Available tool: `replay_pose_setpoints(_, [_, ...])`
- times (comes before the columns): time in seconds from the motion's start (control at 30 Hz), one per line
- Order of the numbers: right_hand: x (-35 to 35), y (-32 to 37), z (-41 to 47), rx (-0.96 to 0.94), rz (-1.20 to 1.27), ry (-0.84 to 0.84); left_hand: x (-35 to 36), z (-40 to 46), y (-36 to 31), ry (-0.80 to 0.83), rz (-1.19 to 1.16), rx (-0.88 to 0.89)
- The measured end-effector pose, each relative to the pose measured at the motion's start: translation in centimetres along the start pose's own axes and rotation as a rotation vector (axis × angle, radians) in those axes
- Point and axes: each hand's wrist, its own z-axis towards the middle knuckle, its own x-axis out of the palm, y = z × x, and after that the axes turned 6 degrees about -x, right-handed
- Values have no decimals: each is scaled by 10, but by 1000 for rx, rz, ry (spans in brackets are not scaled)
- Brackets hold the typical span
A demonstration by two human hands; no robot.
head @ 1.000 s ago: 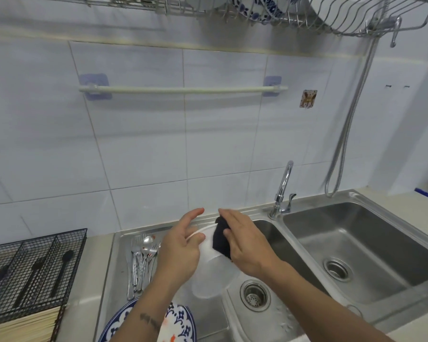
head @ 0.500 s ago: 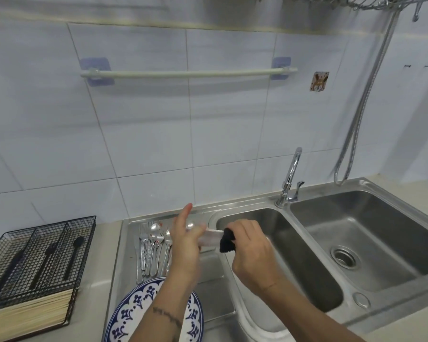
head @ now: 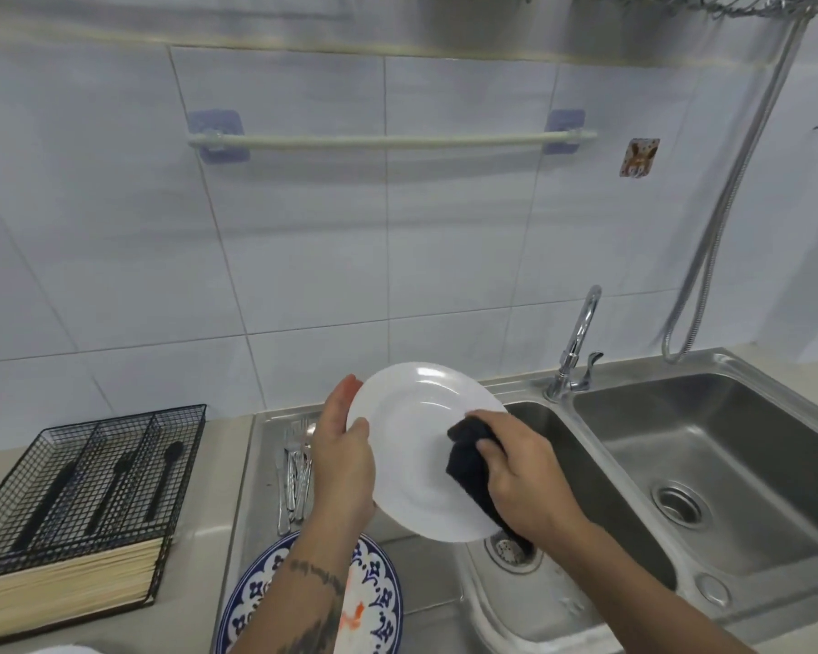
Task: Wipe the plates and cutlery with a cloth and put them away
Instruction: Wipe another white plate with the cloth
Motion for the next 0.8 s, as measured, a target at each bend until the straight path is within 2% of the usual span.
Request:
replay_pose_setpoints(0.07, [7,9,5,4,-18,46,7,-4,1,55,10,14])
replay_pose_setpoints(0.13, [17,19,0,18,-33,215,15,-6,-1,106,-40,3])
replay_pose_setpoints(0.2, [23,22,-7,4,-198,432,15,-5,-9,117,-113,-17])
replay_pose_setpoints(0.27, [19,20,-12,-6,-409,556,8,0,-18,91,-173,-27])
replay_pose_setpoints(0.33, [14,16,-9,12,-521,536,1,0,-24,95,-220,-27])
replay_pose_setpoints(0.4, [17,12,0,50,-533,488,4,-5,-26,128,-244,-33])
replay_pose_setpoints(0.53, [30,20,1,5,-340,438,13,-18,-21,191,-214,-31])
replay_pose_setpoints(0.67, [29,37,-16,-167,-206,483,-2,-20,-17,159,-282,-59])
replay_pose_setpoints(0.8, [22,52,-24,-246,-155,602,-33,-22,-18,63,-385,-44])
